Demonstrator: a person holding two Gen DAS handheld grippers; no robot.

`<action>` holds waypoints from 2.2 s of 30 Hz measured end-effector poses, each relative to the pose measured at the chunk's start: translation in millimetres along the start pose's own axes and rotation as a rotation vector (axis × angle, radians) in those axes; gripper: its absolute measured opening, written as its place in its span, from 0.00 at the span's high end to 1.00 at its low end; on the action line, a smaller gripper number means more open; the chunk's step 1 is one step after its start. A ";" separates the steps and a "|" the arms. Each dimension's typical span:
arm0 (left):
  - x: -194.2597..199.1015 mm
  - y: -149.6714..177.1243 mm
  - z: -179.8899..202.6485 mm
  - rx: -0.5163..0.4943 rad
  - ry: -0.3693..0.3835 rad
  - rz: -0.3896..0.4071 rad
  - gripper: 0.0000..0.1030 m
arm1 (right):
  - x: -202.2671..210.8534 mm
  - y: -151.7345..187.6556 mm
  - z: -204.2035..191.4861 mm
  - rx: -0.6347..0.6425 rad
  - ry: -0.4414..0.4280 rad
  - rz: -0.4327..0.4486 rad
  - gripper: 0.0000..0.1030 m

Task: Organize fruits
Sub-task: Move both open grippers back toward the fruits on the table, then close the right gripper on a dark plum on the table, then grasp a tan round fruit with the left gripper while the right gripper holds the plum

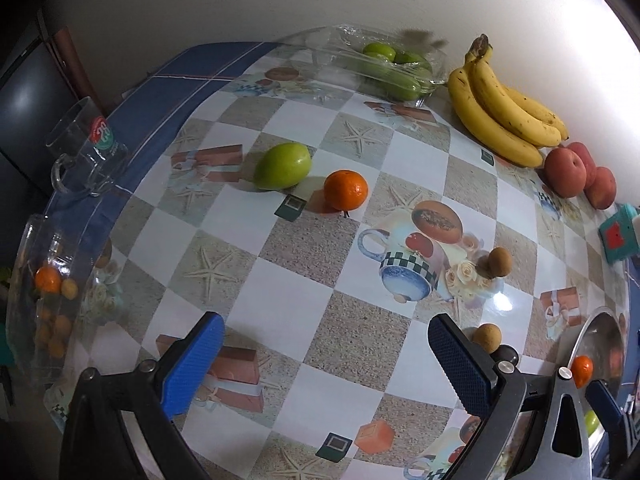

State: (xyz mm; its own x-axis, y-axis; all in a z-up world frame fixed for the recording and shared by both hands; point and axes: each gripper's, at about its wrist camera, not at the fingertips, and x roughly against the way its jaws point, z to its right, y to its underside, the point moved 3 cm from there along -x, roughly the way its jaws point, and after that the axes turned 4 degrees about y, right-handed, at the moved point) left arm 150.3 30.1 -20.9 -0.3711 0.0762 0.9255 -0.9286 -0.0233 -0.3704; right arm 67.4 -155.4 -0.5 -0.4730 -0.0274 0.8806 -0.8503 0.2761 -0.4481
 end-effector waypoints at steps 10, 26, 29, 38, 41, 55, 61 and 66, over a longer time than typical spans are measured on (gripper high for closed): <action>-8.9 3.1 8.0 -0.023 0.010 -0.032 0.00 | -14.6 2.6 -9.8 0.022 -0.018 -0.026 0.02; -31.3 12.6 15.3 -0.030 -0.002 -0.096 0.00 | -53.2 12.8 -14.3 0.100 0.069 -0.143 0.44; -32.2 13.5 18.4 -0.036 -0.002 -0.099 0.00 | -59.9 14.4 -12.9 0.100 0.088 -0.159 0.55; -36.8 15.7 26.9 -0.052 0.003 -0.114 0.00 | -70.5 18.6 -9.8 0.095 0.080 -0.190 0.71; -37.0 15.9 28.2 -0.054 0.003 -0.114 0.00 | -69.3 18.9 -9.7 0.093 0.079 -0.189 0.73; -33.1 15.7 33.1 -0.060 0.026 -0.118 0.00 | -54.9 16.2 0.4 0.000 -0.004 -0.195 0.74; -33.0 15.8 42.4 -0.041 0.088 -0.128 0.00 | -35.5 8.6 9.0 -0.039 -0.024 -0.158 0.74; -37.1 17.4 49.7 -0.006 0.136 -0.131 0.01 | -15.9 -0.3 27.1 -0.091 -0.029 -0.107 0.74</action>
State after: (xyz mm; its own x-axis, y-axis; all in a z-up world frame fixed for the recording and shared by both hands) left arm 147.6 -22.7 -57.7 -0.2418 0.2122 0.9468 -0.9688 0.0018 -0.2478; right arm 68.9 -181.0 -18.5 -0.3888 -0.0888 0.9170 -0.8721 0.3565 -0.3352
